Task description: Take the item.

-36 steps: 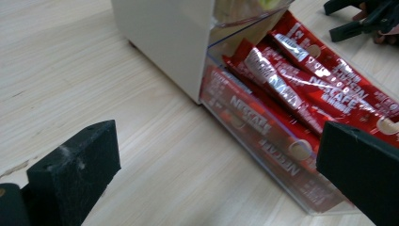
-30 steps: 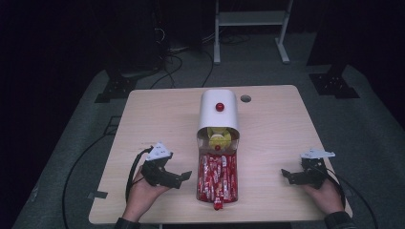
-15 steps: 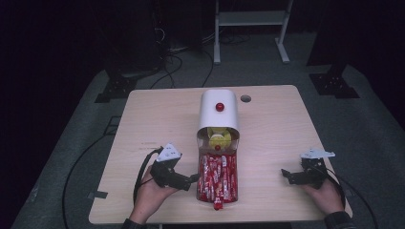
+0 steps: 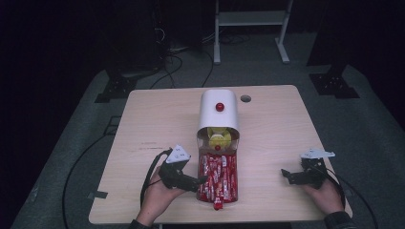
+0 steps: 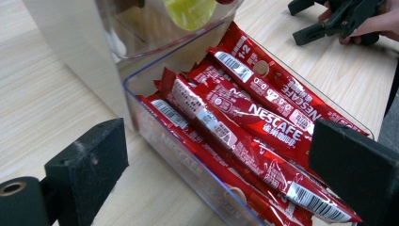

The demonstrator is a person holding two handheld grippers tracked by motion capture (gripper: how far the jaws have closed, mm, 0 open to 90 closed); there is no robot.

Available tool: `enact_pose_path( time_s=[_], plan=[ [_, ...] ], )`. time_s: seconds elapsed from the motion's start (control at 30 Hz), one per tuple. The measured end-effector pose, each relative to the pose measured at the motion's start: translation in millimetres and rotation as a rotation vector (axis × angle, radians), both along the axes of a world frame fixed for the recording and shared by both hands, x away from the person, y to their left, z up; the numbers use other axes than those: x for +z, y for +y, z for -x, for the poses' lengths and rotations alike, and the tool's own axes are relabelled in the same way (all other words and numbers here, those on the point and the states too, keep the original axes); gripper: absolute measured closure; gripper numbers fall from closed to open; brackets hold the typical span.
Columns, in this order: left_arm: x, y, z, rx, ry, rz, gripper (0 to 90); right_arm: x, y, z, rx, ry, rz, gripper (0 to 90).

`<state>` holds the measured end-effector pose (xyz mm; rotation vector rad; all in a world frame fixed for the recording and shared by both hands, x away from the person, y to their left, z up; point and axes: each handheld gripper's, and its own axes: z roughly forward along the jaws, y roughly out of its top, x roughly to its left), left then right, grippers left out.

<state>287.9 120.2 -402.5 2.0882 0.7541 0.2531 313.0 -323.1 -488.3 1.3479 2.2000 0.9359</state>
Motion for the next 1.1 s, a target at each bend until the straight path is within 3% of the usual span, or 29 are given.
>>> enact_pose_path(
  time_s=[0.33,0.7,1.1],
  plan=[
    [-3.8,-8.9,-0.1,-0.02,0.001,-0.021,13.0,0.0,0.0,0.0,0.0,0.0,0.0,1.3],
    [-6.5,-17.0,-0.5,-0.029,-0.015,-0.014,22.4,0.0,0.0,0.0,0.0,0.0,0.0,1.4],
    [-12.6,-23.7,-2.5,-0.046,0.003,-0.029,33.4,0.0,0.0,0.0,0.0,0.0,0.0,1.3]
  ],
)
